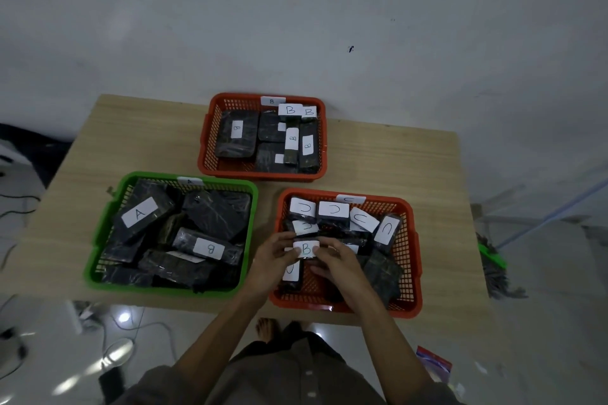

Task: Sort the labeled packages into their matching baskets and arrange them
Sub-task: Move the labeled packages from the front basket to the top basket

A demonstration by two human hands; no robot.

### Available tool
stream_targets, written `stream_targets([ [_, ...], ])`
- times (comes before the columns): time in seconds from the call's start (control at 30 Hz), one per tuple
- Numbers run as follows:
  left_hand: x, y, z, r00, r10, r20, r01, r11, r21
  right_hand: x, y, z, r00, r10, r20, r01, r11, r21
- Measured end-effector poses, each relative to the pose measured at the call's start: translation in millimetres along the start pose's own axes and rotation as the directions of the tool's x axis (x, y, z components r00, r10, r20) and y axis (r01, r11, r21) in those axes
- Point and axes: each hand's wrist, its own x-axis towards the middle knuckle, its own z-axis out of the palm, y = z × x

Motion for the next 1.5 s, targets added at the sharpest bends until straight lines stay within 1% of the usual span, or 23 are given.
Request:
stream_targets([
  [0.1,8,1,-1,0.998,-0.021,-0.065,0.018,0.999,-0.039,7,-4,3,0.998,-0.044,0.040,0.050,0.983,-0.176],
  [0.17,13,5,-1,0.997,-0.018,-0.071,0.016,0.999,-0.031,13,-6,3,0.991,-0.099,0.088,0.123,0.934,-0.335],
  [0.23,18,9,-2,0.997,-0.001,-0.076,0.003,1.000,0.027,21,-5,2,0.979,-0.157,0.129,0.199,0.871,-0.448],
  [0.33,27,16,-5,0.995,0.042,-0.095,-0.029,0.992,0.125,37,-9,2,0.957,-0.244,0.160,0.291,0.774,-0.562],
  [0.43,35,25,-10,0.992,0.085,-0.094,-0.061,0.970,0.235,54,-19,6,0.924,-0.313,0.217,0.372,0.615,-0.695],
  [0.57,48,36,-17,0.986,0.120,-0.114,-0.077,0.941,0.330,73,-38,13,0.909,-0.270,0.318,0.411,0.450,-0.793],
  [0.63,59,44,-23,0.984,0.134,-0.116,-0.082,0.926,0.368,86,-53,19,0.883,-0.278,0.379,0.461,0.357,-0.812],
  [0.67,66,49,-26,0.984,0.136,-0.119,-0.080,0.917,0.392,94,-61,23,0.867,-0.288,0.407,0.489,0.327,-0.809],
  [0.77,90,65,-35,0.982,0.147,-0.117,-0.079,0.888,0.453,118,-87,34,0.835,-0.311,0.454,0.538,0.285,-0.793],
  [0.87,122,81,-44,0.982,0.154,-0.109,-0.082,0.870,0.486,146,-112,46,0.858,-0.306,0.412,0.479,0.186,-0.858],
  [0.97,161,98,-46,0.984,0.152,-0.096,-0.091,0.882,0.463,169,-128,55,0.890,-0.304,0.339,0.400,0.167,-0.901],
  [1.03,186,107,-45,0.989,0.114,-0.094,-0.057,0.882,0.467,183,-133,58,0.907,-0.300,0.296,0.357,0.173,-0.918],
  [1.1,209,109,-44,0.995,0.052,-0.081,-0.008,0.881,0.474,195,-138,59,0.926,-0.258,0.277,0.322,0.156,-0.934],
  [1.2,231,103,-47,0.999,-0.031,-0.044,0.049,0.848,0.528,209,-142,59,0.945,-0.185,0.270,0.288,0.078,-0.955],
  [1.3,241,97,-50,0.997,-0.081,0.008,0.061,0.804,0.592,220,-145,61,0.953,-0.141,0.269,0.273,0.009,-0.962],
  [1.37,243,96,-50,0.996,-0.084,0.019,0.056,0.796,0.602,224,-146,64,0.957,-0.123,0.262,0.263,-0.004,-0.965],
  [1.47,244,97,-47,0.998,-0.054,0.025,0.026,0.780,0.626,226,-148,67,0.955,-0.149,0.255,0.262,0.028,-0.965],
  [1.5,244,97,-45,0.999,-0.043,0.031,0.014,0.773,0.635,226,-148,67,0.952,-0.158,0.261,0.268,0.020,-0.963],
])
